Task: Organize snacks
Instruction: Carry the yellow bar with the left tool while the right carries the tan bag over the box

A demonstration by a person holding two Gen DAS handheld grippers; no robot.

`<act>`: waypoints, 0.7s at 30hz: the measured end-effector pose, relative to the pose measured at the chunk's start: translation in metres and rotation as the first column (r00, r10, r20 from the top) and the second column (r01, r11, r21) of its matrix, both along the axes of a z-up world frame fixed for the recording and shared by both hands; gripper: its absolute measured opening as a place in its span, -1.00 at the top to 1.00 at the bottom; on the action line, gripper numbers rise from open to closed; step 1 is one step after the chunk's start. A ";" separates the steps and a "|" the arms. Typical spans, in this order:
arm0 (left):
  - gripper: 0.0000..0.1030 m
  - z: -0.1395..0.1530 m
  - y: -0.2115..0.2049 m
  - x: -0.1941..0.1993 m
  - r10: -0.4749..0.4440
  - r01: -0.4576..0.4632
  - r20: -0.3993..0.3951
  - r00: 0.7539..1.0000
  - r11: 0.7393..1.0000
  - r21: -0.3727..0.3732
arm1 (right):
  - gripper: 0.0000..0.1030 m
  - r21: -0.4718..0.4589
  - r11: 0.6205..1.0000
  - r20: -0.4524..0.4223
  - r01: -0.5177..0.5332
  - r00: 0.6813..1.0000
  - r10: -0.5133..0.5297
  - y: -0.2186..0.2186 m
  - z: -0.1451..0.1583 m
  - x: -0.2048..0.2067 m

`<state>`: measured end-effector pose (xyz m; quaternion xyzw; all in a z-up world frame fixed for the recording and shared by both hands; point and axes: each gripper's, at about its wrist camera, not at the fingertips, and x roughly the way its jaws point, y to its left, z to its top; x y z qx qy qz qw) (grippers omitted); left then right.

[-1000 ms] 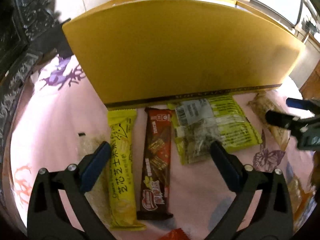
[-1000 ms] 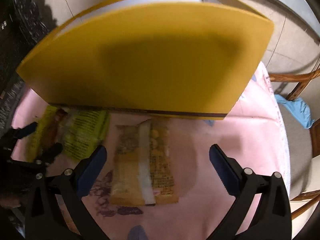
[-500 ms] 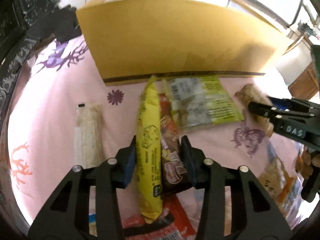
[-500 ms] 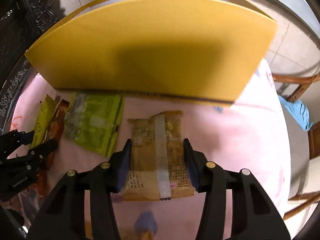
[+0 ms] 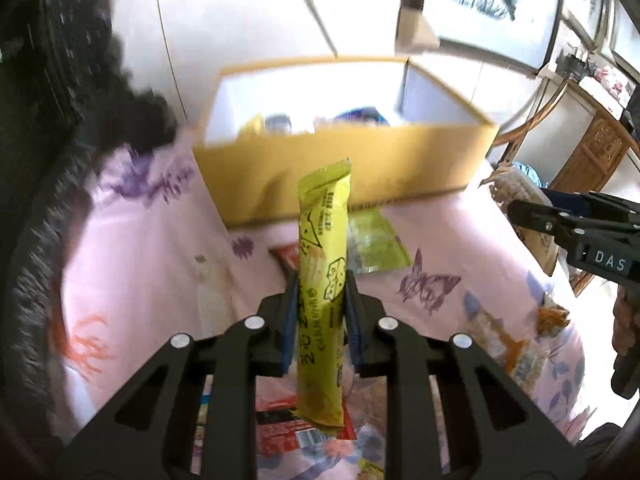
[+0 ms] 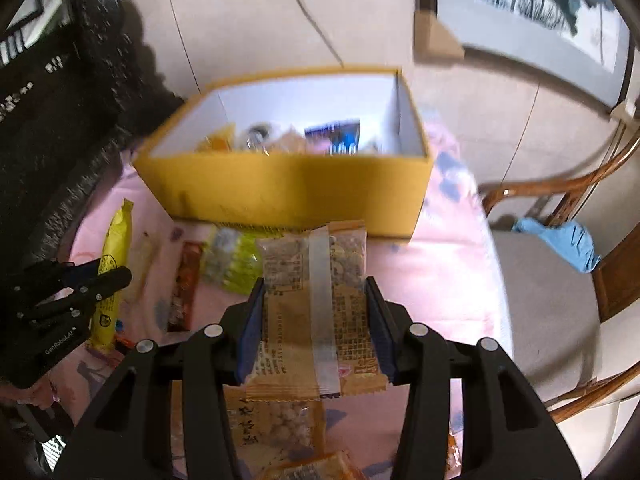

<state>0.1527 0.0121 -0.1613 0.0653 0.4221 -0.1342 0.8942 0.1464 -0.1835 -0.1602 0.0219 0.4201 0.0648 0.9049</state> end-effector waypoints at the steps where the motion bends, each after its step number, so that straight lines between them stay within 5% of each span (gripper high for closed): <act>1: 0.60 0.008 -0.001 -0.002 -0.001 0.001 0.018 1.000 1.000 0.004 | 0.07 0.011 1.000 0.014 -0.002 1.000 0.002 -0.001 0.008 -0.002; 11: 0.60 0.088 -0.014 -0.019 0.008 -0.006 0.145 0.989 1.000 -0.013 | 0.07 0.059 0.998 0.227 -0.030 0.974 0.016 -0.006 0.088 -0.018; 21: 0.60 0.119 -0.028 -0.005 -0.006 0.009 0.180 0.984 1.000 -0.017 | 0.07 0.121 0.992 0.279 -0.030 0.960 -0.005 -0.018 0.118 -0.011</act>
